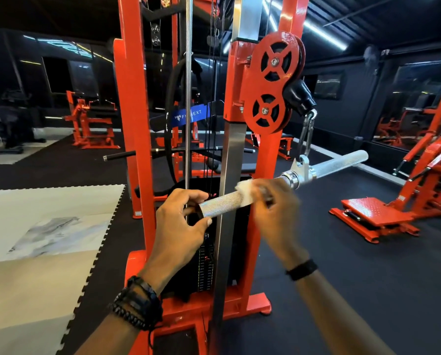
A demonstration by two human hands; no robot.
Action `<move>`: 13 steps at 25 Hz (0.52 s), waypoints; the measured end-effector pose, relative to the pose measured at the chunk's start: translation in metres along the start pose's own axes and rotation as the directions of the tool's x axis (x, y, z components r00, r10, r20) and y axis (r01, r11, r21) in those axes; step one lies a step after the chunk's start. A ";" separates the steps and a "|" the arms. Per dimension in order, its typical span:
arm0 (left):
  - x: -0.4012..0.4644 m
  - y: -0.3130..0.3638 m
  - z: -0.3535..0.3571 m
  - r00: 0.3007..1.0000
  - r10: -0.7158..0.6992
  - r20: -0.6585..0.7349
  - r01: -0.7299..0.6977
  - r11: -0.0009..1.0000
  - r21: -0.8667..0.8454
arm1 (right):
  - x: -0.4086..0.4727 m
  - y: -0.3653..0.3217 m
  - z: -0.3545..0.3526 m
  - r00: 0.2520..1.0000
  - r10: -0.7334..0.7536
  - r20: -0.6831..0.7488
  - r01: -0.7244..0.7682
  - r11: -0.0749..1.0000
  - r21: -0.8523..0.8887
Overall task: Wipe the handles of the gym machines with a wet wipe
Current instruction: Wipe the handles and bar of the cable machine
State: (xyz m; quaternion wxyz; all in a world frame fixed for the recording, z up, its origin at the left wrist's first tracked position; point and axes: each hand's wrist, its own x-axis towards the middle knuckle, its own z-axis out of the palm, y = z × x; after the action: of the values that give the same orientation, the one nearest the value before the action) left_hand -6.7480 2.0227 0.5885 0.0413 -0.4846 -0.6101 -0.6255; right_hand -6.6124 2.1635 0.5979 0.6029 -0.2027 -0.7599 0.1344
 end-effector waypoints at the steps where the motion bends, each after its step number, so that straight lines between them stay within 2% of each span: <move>1: 0.000 -0.001 -0.001 1.000 -0.007 0.007 0.007 1.000 0.007 | 0.015 0.018 -0.013 0.997 0.035 -0.067 -0.040 0.997 -0.066; 4: 0.000 -0.005 -0.001 0.993 -0.113 0.023 0.113 0.994 -0.011 | 0.042 0.050 -0.033 0.968 0.169 -0.188 -0.199 0.968 -0.152; 6: 0.003 -0.007 0.001 0.949 -0.309 0.063 0.315 0.939 -0.137 | 0.037 0.045 -0.024 0.978 0.135 -0.160 -0.160 0.974 -0.159; 8: 0.005 -0.004 0.007 0.866 -0.476 0.152 0.499 0.812 -0.302 | 0.019 0.022 -0.002 0.993 0.075 -0.094 -0.084 0.991 -0.102; 10: 0.007 -0.001 0.011 0.872 -0.471 0.134 0.487 0.803 -0.344 | -0.005 -0.011 0.023 0.999 0.041 -0.015 -0.040 0.998 0.039; 13: 0.007 -0.001 0.006 0.967 -0.251 0.041 0.254 0.945 -0.205 | -0.030 -0.051 0.045 0.986 -0.085 0.144 0.060 0.983 0.172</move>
State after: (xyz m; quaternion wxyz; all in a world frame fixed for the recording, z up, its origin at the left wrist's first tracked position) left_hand -6.7490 2.0316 0.5913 -0.0945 -0.4084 -0.5987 -0.6826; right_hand -6.6579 2.1064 0.5838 0.5629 -0.1128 -0.7964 0.1903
